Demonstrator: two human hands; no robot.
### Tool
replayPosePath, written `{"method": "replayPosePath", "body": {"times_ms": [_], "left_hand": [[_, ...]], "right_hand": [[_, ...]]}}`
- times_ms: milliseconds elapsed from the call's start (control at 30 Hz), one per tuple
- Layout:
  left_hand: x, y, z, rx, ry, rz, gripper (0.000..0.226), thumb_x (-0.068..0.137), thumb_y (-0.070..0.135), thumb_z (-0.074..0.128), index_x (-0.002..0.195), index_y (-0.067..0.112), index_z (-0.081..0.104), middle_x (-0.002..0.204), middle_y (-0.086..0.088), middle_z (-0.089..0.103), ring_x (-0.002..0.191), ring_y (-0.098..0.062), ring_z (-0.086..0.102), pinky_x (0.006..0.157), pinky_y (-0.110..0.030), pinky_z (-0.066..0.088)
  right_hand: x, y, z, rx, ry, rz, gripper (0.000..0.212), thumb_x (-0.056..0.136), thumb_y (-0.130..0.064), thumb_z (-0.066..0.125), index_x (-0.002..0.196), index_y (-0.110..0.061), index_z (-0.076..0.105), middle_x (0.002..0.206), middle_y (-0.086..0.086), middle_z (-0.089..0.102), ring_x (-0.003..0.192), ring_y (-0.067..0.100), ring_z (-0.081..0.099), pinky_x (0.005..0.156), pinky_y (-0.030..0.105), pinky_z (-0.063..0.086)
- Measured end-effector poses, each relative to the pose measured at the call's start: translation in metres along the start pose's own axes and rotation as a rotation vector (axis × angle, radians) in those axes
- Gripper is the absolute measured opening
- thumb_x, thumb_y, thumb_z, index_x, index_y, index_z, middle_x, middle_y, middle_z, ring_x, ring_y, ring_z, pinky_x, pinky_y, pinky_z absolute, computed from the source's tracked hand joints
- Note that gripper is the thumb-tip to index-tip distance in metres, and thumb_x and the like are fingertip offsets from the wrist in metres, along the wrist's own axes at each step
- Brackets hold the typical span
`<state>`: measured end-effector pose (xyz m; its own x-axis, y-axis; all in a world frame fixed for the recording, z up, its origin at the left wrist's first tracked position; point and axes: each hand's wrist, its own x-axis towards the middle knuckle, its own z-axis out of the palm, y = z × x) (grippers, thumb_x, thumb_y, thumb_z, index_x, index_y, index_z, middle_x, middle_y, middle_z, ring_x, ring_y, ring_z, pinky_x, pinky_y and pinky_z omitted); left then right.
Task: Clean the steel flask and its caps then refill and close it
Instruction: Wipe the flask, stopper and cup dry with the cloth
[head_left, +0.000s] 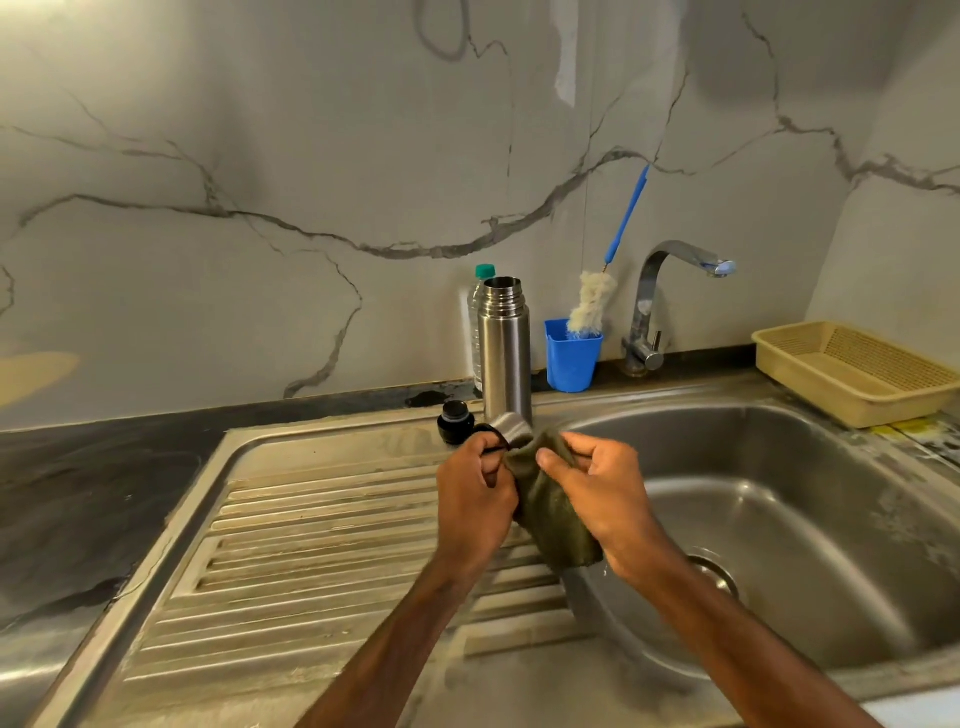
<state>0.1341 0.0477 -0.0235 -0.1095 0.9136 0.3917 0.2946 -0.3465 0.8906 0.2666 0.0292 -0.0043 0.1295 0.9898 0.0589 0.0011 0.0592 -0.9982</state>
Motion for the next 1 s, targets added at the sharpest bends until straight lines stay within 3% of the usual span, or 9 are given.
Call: {"method": "replayPosePath", "body": {"times_ms": [100, 167, 300, 467, 533, 633, 733, 833, 1000], "left_hand": [[0.001, -0.004, 0.000, -0.015, -0.058, -0.043, 0.016, 0.089, -0.002, 0.068, 0.090, 0.012, 0.076, 0.070, 0.000, 0.076, 0.069, -0.017, 0.074, 0.065, -0.031, 0.060], [0.003, -0.005, -0.002, -0.086, -0.134, -0.077, 0.012, 0.091, 0.002, 0.070, 0.093, 0.010, 0.078, 0.074, -0.009, 0.077, 0.077, -0.033, 0.074, 0.077, -0.046, 0.062], [0.010, -0.008, -0.006, -0.048, -0.245, -0.042, 0.015, 0.094, 0.007, 0.068, 0.106, 0.006, 0.077, 0.084, -0.005, 0.079, 0.086, -0.029, 0.076, 0.085, -0.047, 0.061], [0.017, -0.017, -0.012, 0.063, -0.381, 0.041, 0.018, 0.088, 0.020, 0.064, 0.092, 0.010, 0.078, 0.078, -0.021, 0.073, 0.065, -0.023, 0.066, 0.069, -0.052, 0.057], [0.019, -0.016, -0.016, 0.087, -0.445, 0.057, 0.026, 0.089, 0.030, 0.063, 0.097, 0.011, 0.078, 0.081, -0.022, 0.074, 0.070, -0.036, 0.071, 0.076, -0.055, 0.058], [0.024, -0.014, -0.022, 0.137, -0.466, 0.097, 0.039, 0.087, 0.041, 0.061, 0.098, 0.007, 0.076, 0.083, -0.028, 0.071, 0.073, -0.048, 0.067, 0.070, -0.050, 0.057], [0.032, -0.010, -0.032, 0.198, -0.416, 0.105, 0.017, 0.094, 0.027, 0.064, 0.104, 0.025, 0.078, 0.086, -0.015, 0.075, 0.080, -0.033, 0.070, 0.072, -0.043, 0.055], [0.038, -0.004, -0.047, 0.280, -0.290, 0.109, 0.021, 0.099, 0.016, 0.063, 0.111, 0.022, 0.078, 0.087, 0.004, 0.076, 0.077, -0.007, 0.067, 0.071, -0.028, 0.049], [0.038, -0.003, -0.069, 0.296, -0.057, 0.116, 0.018, 0.096, 0.016, 0.068, 0.112, 0.018, 0.078, 0.104, 0.008, 0.075, 0.094, -0.009, 0.067, 0.083, -0.024, 0.050]], "right_hand": [[-0.004, 0.003, 0.005, -0.495, 0.015, -0.397, 0.039, 0.092, 0.000, 0.064, 0.126, -0.019, 0.068, 0.125, -0.013, 0.065, 0.113, -0.002, 0.061, 0.093, 0.004, 0.044], [0.001, 0.004, 0.001, -0.577, -0.052, -0.491, 0.043, 0.093, 0.005, 0.058, 0.130, -0.017, 0.066, 0.130, -0.010, 0.062, 0.115, -0.008, 0.056, 0.098, 0.000, 0.036], [0.016, 0.000, -0.014, -0.575, -0.024, -0.416, 0.038, 0.097, 0.001, 0.054, 0.122, -0.023, 0.069, 0.114, -0.007, 0.071, 0.099, -0.008, 0.062, 0.094, 0.011, 0.049], [0.015, 0.005, -0.008, -0.605, -0.202, -0.501, 0.042, 0.096, 0.007, 0.050, 0.127, -0.016, 0.067, 0.118, -0.007, 0.067, 0.103, -0.022, 0.054, 0.090, -0.002, 0.038], [0.025, 0.001, -0.012, -0.583, -0.155, -0.412, 0.032, 0.100, -0.003, 0.051, 0.122, -0.020, 0.067, 0.112, -0.009, 0.067, 0.098, -0.014, 0.057, 0.084, 0.001, 0.040], [0.040, 0.004, -0.023, -0.406, -0.052, -0.271, 0.027, 0.100, -0.006, 0.051, 0.119, -0.019, 0.067, 0.111, -0.006, 0.067, 0.103, -0.002, 0.060, 0.089, 0.014, 0.046], [0.046, 0.012, -0.029, -0.314, 0.033, -0.219, 0.025, 0.100, -0.006, 0.052, 0.116, -0.017, 0.068, 0.110, -0.004, 0.069, 0.105, 0.005, 0.062, 0.095, 0.025, 0.050], [0.044, 0.012, -0.022, -0.250, 0.091, -0.214, 0.022, 0.099, -0.009, 0.055, 0.116, -0.017, 0.068, 0.108, -0.004, 0.069, 0.104, 0.005, 0.063, 0.093, 0.026, 0.050], [0.039, 0.002, 0.004, -0.124, 0.073, -0.264, 0.024, 0.099, -0.008, 0.055, 0.118, -0.016, 0.068, 0.110, -0.004, 0.070, 0.105, 0.005, 0.064, 0.088, 0.018, 0.052]]}}
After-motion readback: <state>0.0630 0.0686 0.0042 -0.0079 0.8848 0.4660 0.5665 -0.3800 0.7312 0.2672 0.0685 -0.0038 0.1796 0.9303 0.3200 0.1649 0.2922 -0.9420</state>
